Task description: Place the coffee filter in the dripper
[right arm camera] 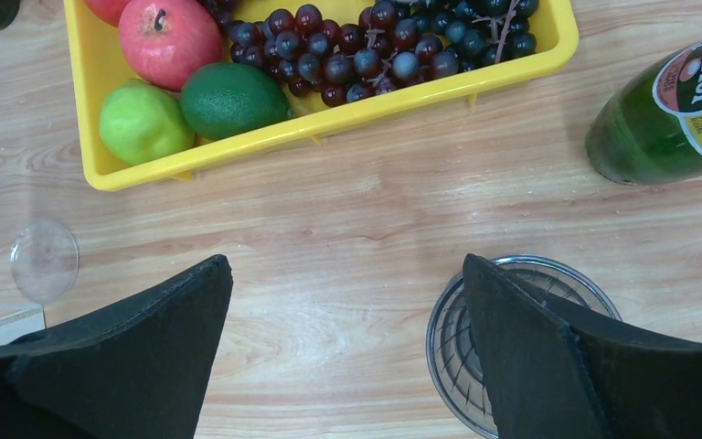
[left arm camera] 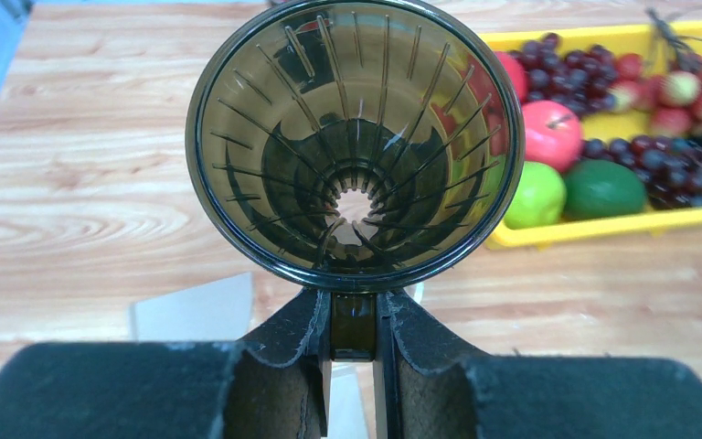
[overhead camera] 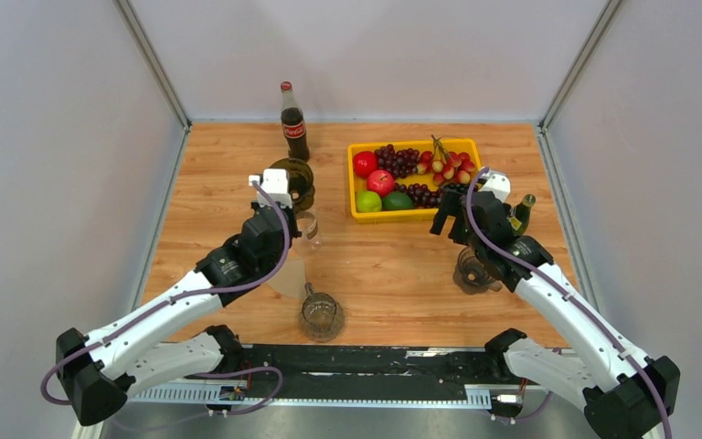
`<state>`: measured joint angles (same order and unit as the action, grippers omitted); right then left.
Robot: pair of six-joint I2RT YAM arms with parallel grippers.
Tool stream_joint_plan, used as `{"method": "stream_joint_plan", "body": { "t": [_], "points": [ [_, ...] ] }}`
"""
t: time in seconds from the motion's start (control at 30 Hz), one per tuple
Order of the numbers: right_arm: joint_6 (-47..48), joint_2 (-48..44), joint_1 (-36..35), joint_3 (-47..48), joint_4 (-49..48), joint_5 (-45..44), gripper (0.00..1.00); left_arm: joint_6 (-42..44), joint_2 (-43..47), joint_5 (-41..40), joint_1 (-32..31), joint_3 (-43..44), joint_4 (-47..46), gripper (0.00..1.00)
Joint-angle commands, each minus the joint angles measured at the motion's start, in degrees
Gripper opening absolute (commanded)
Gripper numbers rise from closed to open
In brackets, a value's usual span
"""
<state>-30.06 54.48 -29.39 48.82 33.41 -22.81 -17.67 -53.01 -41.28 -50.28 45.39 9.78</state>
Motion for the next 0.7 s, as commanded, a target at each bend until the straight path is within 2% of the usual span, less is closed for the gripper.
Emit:
{"method": "stream_joint_plan", "body": {
  "t": [0.0,0.33,0.67],
  "points": [
    [1.5,-1.36,-0.1,-0.7,-4.02,0.55,1.0,-4.38,0.94,-0.82,4.09,2.37,1.61,0.0],
    [1.73,-2.24,-0.1,-2.03,-4.95,0.88,1.0,-6.85,-0.57,3.84,6.12,0.83,0.68,0.0],
    [1.67,-1.75,-0.03,-2.93,-5.1,0.64,1.0,-10.78,-4.09,5.1,6.54,0.86,3.75,0.01]
  ]
}}
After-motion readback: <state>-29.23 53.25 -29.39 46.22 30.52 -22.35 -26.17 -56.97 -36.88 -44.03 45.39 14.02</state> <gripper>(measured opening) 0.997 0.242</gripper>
